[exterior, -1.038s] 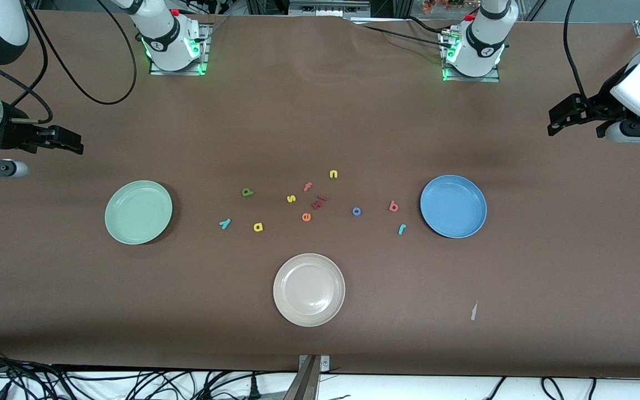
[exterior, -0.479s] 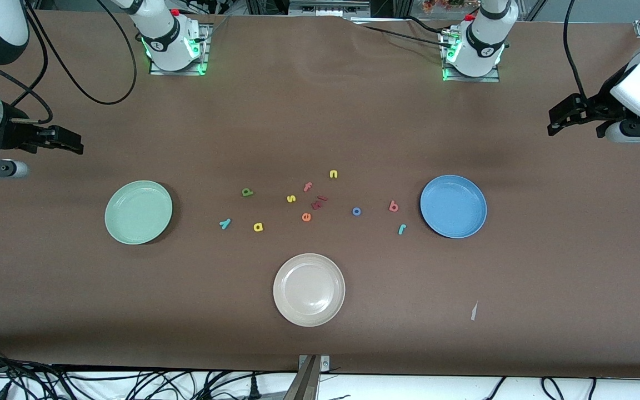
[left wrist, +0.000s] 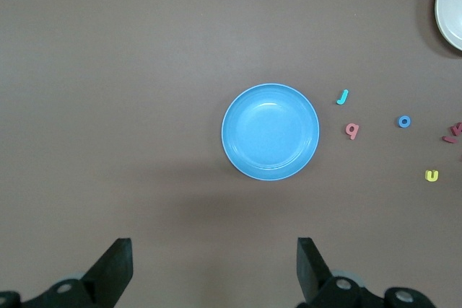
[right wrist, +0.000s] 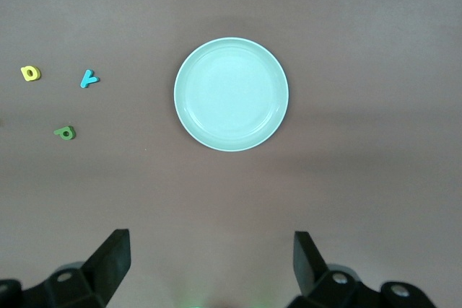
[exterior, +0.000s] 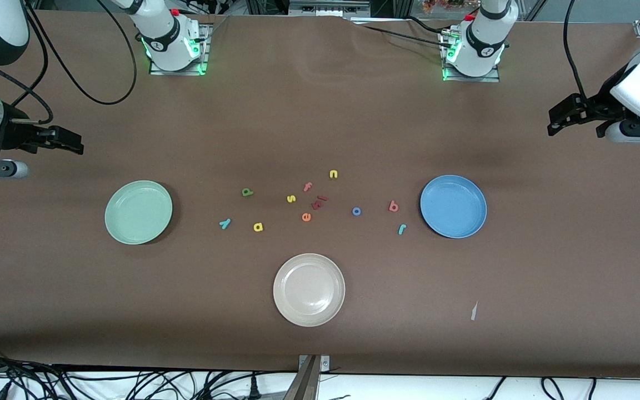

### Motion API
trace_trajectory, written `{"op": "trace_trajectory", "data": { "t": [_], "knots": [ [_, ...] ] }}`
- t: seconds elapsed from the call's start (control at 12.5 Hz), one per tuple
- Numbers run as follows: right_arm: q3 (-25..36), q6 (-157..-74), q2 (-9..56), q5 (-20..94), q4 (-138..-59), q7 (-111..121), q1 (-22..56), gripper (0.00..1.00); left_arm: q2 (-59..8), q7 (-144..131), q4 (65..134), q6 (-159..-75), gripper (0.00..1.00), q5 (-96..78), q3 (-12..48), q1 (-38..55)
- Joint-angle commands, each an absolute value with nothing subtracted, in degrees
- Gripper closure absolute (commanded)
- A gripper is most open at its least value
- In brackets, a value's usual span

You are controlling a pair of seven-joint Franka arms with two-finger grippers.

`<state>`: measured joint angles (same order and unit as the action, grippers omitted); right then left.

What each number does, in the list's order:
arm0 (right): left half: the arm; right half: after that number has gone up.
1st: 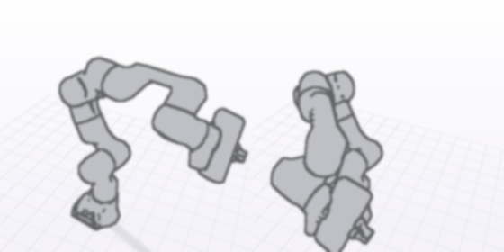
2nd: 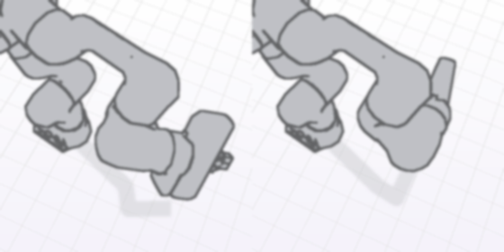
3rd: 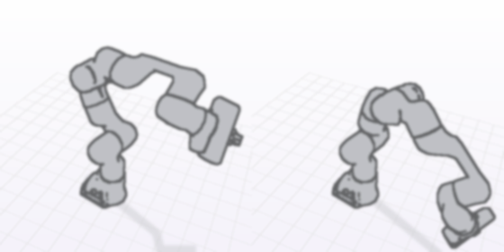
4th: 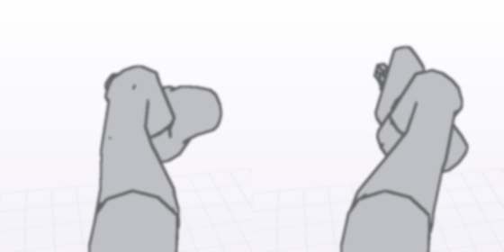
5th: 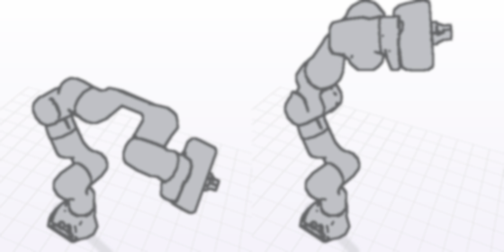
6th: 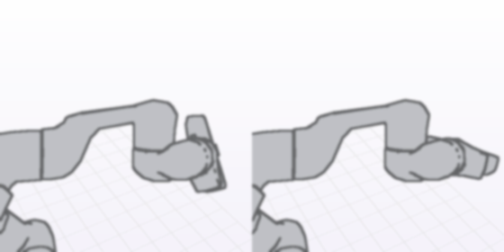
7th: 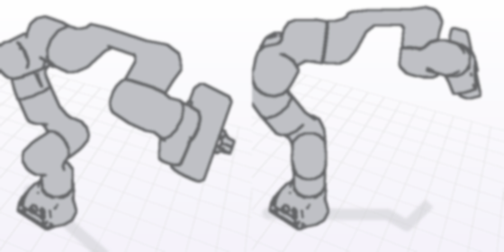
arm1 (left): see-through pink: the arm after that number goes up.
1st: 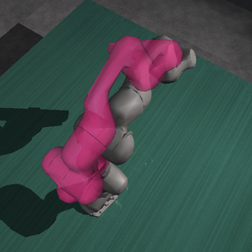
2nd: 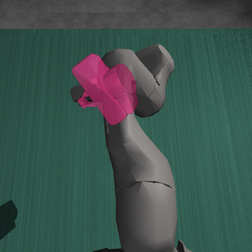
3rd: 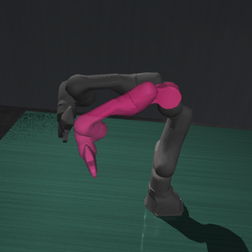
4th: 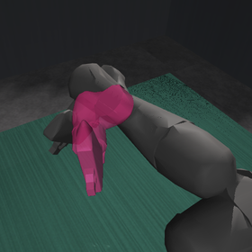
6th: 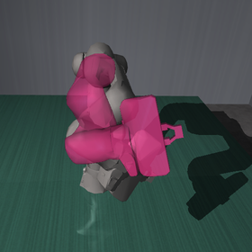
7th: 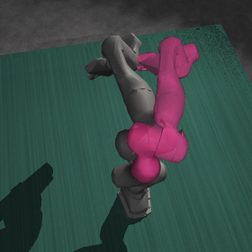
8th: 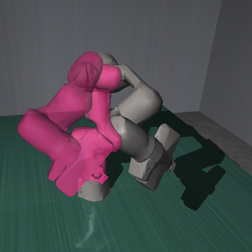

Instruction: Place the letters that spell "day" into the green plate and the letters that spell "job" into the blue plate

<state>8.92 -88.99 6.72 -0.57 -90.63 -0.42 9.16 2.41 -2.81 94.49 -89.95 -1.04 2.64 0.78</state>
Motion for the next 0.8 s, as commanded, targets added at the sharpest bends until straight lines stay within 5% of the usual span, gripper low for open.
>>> {"op": "trace_trajectory", "data": {
  "t": [0.0,0.72],
  "knots": [
    [9.1,-88.6,7.0,-0.7,-89.7,-1.3,9.4,0.0,2.2,-2.5,93.5,-88.9,0.0,-2.0,2.5,0.9],
    [9.0,-88.9,7.9,-0.6,-89.8,-1.3,9.6,0.0,1.1,-2.5,93.5,-85.0,0.0,-2.9,2.5,0.8]
  ]
}}
